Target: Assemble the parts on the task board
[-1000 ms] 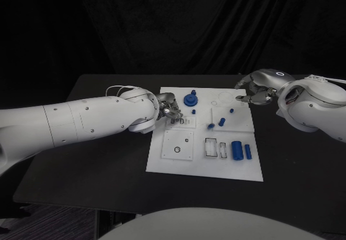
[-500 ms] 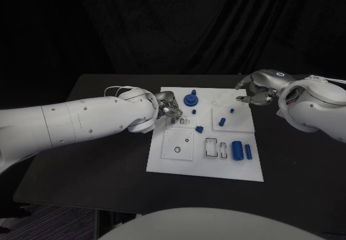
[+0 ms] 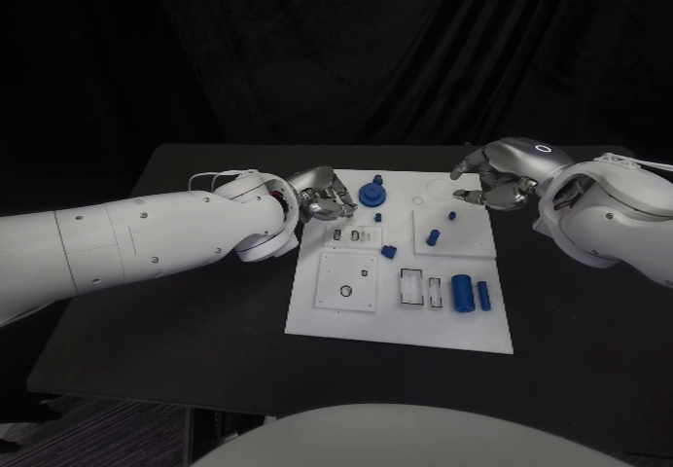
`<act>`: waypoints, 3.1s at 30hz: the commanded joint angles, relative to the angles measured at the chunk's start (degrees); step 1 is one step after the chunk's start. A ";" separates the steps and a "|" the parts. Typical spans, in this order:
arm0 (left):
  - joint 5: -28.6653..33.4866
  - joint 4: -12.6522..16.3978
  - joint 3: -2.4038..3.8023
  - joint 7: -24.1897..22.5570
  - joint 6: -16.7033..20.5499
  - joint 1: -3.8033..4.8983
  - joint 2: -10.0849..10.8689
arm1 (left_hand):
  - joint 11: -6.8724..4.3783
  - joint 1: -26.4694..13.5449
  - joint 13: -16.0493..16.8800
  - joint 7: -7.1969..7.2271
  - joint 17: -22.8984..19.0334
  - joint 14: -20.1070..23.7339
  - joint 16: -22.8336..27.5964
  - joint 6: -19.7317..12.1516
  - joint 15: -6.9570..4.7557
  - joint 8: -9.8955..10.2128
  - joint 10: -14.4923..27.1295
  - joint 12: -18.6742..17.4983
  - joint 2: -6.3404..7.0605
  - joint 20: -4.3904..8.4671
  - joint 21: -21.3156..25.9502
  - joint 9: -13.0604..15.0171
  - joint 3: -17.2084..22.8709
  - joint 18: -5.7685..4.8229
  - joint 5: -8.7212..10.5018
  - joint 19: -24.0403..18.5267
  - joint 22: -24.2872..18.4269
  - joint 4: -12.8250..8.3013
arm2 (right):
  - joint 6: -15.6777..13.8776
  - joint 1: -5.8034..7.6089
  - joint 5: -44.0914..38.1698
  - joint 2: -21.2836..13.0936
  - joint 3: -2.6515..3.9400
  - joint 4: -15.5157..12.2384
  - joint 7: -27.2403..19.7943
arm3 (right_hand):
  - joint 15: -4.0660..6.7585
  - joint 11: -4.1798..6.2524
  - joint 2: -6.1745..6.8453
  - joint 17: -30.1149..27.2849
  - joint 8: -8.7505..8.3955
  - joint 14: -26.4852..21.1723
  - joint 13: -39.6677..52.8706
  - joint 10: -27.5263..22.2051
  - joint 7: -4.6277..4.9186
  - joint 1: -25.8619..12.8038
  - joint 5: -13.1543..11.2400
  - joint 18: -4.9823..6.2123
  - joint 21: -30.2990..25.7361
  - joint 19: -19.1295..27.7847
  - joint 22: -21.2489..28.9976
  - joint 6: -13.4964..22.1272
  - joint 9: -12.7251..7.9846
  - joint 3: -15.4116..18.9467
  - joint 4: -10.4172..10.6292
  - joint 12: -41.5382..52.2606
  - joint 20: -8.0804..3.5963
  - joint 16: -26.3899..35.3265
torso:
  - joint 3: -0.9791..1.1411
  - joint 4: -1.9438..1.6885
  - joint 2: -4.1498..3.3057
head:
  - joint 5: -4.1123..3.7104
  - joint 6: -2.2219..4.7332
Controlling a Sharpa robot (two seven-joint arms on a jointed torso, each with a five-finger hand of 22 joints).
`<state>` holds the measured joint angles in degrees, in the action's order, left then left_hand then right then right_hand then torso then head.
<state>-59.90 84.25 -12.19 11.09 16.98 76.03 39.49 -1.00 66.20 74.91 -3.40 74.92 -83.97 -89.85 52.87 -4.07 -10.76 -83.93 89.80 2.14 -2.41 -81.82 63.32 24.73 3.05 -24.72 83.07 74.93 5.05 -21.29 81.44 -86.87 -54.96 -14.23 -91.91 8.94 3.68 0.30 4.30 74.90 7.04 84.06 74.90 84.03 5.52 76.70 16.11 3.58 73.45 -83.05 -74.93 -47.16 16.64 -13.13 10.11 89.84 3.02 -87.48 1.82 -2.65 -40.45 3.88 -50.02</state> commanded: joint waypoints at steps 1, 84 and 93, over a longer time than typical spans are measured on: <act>0.34 1.04 0.03 -10.79 2.42 -0.10 1.30 | 0.82 2.11 15.09 -0.72 15.08 -6.03 -0.15 -1.86 0.80 0.91 -6.07 0.20 -0.40 -0.58 -0.56 -0.46 -0.86 -0.59 2.96 0.33 8.68 0.03 | -4.71 -0.41 -3.08 -0.32 0.04 -2.26 -0.17 | -0.50 -0.74 0.45 14.80 0.55 5.83 15.10 5.97 0.37 0.00 0.15 -0.82 3.60 -1.71 -11.47 -2.03 -0.34 0.38 0.00 0.16 0.09 -2.20 | -0.03 0.02 -0.08 | -0.09 0.02; -4.52 -0.46 0.02 -30.65 9.34 -5.97 10.92 | 3.15 13.82 15.09 -3.20 15.08 -6.03 -0.15 -3.01 3.13 2.75 -6.07 0.20 -0.12 -3.05 -2.10 -17.54 -4.31 -1.07 9.24 1.46 11.29 3.83 | 12.40 -8.69 -19.65 14.07 0.07 -1.70 15.81 | -2.24 -2.63 3.35 15.10 1.03 5.94 15.10 5.97 1.24 -7.10 0.22 -3.15 14.92 -6.16 -14.51 -5.94 1.74 5.31 4.74 0.16 1.53 -2.52 | -1.52 -0.29 -0.42 | -3.47 0.02; -4.52 -0.68 0.02 -30.45 8.83 -6.22 10.68 | 3.15 13.82 15.09 -3.20 15.08 -6.03 -0.15 -3.01 3.13 2.75 -6.07 0.20 -0.12 -3.05 -2.10 -17.54 -4.31 -1.07 9.24 1.46 11.29 3.83 | 12.41 -9.21 -19.65 14.66 0.07 -0.79 15.11 | -2.10 -2.38 2.65 15.10 1.86 5.94 15.10 5.97 0.89 -5.33 0.21 -3.08 14.70 -6.01 -14.42 -7.65 2.68 4.60 2.76 0.16 1.62 -2.52 | -1.54 -0.28 -0.37 | -3.34 0.02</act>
<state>-64.34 83.54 -12.21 -19.15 26.46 69.95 50.27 2.16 79.53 74.92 -6.55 74.90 -83.85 -89.85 49.57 -1.12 -7.82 -84.03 89.80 2.00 -5.35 -83.85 45.83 20.50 3.05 -15.23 83.97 74.91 8.70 -9.36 72.49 -105.98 -40.32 -14.12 -92.84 23.64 1.73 -1.96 6.75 74.90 8.67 83.95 74.91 83.82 6.41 70.88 16.11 0.90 88.52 -83.94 -74.94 -54.54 19.32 -8.63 13.02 89.85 4.20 -89.83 0.29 -2.94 -40.84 0.52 -49.99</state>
